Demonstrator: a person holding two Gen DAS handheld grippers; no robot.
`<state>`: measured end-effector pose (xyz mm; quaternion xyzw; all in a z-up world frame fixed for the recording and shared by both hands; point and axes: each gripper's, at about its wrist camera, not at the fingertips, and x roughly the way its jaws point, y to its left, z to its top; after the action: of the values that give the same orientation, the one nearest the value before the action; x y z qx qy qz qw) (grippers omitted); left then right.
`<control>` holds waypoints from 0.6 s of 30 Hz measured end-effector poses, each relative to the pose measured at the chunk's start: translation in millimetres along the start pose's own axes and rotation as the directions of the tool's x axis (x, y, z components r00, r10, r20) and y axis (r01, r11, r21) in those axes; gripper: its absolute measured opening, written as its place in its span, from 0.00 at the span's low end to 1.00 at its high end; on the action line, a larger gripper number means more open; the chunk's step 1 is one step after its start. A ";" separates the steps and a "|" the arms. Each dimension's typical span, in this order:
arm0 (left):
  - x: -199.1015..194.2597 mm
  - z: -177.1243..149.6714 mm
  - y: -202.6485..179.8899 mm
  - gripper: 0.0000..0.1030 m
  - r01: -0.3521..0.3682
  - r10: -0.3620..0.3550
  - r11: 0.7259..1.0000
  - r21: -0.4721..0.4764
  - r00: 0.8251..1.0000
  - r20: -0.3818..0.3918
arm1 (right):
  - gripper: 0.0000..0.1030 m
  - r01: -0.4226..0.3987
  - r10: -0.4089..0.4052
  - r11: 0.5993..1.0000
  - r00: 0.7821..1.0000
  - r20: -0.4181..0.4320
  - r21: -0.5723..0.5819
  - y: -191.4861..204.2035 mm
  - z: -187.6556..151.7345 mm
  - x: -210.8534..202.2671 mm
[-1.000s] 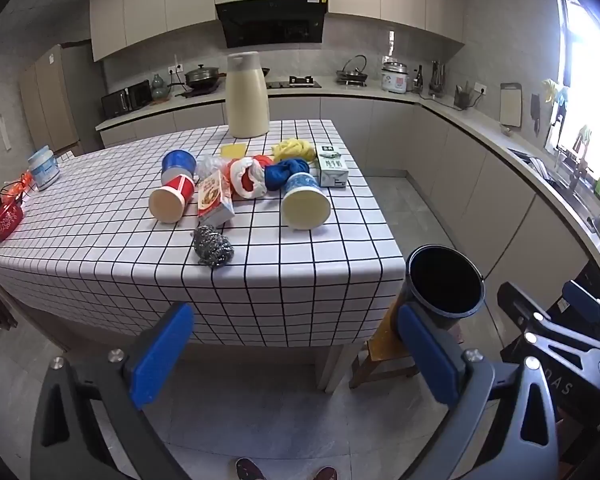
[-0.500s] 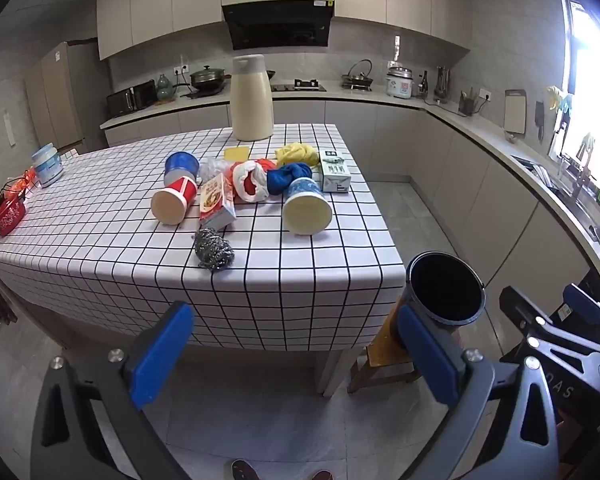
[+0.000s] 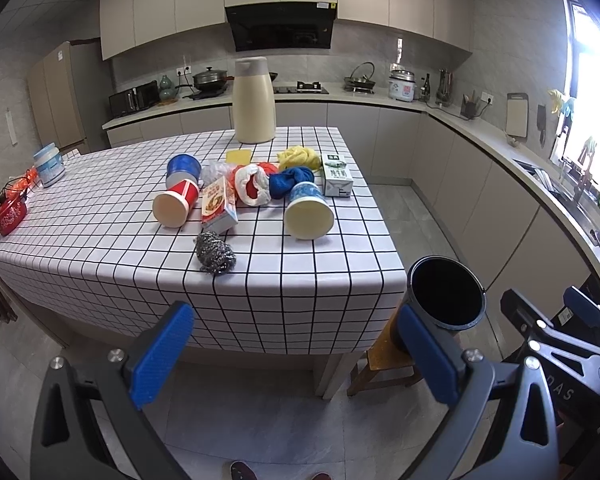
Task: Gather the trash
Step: 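Approach the table with both tools open toward the trash items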
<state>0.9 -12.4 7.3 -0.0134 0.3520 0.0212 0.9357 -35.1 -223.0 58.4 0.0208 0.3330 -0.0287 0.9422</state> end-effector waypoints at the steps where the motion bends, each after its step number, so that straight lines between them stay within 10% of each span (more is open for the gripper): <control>1: 0.0 0.4 0.4 1.00 0.001 -0.001 1.000 -0.001 1.000 0.001 | 1.00 -0.001 0.001 1.000 1.000 0.000 0.000 0.2 0.7 -0.2; 18: 5.2 2.6 6.6 1.00 -0.007 0.007 1.000 -0.013 1.000 -0.004 | 1.00 -0.009 0.009 1.000 1.000 -0.007 -0.008 3.4 2.3 4.3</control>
<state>6.1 -5.5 5.7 -0.0183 0.3535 0.0266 0.9349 -30.1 -219.9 57.6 0.0185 0.3362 -0.0232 0.9413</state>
